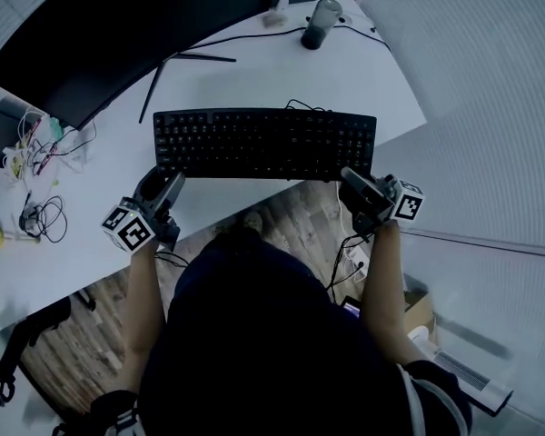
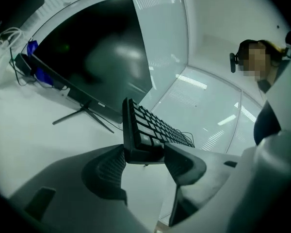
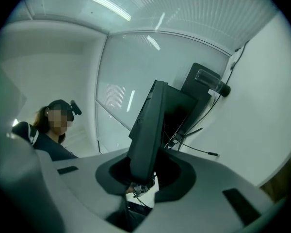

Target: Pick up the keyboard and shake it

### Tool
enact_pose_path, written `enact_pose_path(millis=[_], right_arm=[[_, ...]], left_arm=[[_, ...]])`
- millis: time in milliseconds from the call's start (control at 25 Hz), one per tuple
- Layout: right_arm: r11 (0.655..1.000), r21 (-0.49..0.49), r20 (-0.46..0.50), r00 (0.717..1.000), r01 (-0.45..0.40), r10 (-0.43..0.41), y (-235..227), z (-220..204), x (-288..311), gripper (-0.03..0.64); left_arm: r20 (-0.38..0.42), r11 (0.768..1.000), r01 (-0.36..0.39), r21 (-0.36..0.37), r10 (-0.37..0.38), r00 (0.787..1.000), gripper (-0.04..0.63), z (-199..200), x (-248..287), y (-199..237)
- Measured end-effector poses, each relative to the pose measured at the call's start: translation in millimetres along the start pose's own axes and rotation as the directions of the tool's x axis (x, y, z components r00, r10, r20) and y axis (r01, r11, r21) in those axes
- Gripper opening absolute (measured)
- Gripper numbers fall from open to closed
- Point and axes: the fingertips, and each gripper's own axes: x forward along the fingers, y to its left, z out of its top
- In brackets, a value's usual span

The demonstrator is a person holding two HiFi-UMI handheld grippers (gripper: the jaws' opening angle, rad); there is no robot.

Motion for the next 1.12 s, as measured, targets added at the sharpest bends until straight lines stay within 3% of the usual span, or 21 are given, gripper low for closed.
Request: enact_pose_path(millis=[200,400,720,960,1120], right_arm=[[0.995,-0.092,-0.071,0.996,0.049,-0.056,16,9,5,0.095],[0.992,-0.119,-0.102,0.993,0.042,-0.054,20,9,10,0.095],[0.991,0.124,-0.071,0.997,0.042,-0.033,-47,-33,6,0.097],[0.945,0.315,-0.064,0.996,0.085,-0.069,-92,-80,15,0.102],[0.912,0.383,-0.092,0.989,0.146,-0.120,-114,-102,15,0.107]], left_arm=[[-0.015,0.995,0.034,-0.089,-0.036,0.999,0.253,-26,9,11],[-0.022,0.993,0.030,-0.118,-0.033,0.999,0.253,-36,5,12],[-0.071,0.991,-0.124,-0.059,0.119,0.990,0.255,-33,-22,21],[-0.128,0.972,-0.230,-0.051,0.222,0.967,0.255,-48,-47,43],[-0.169,0.958,-0.275,-0.075,0.260,0.951,0.255,-62,-53,59]])
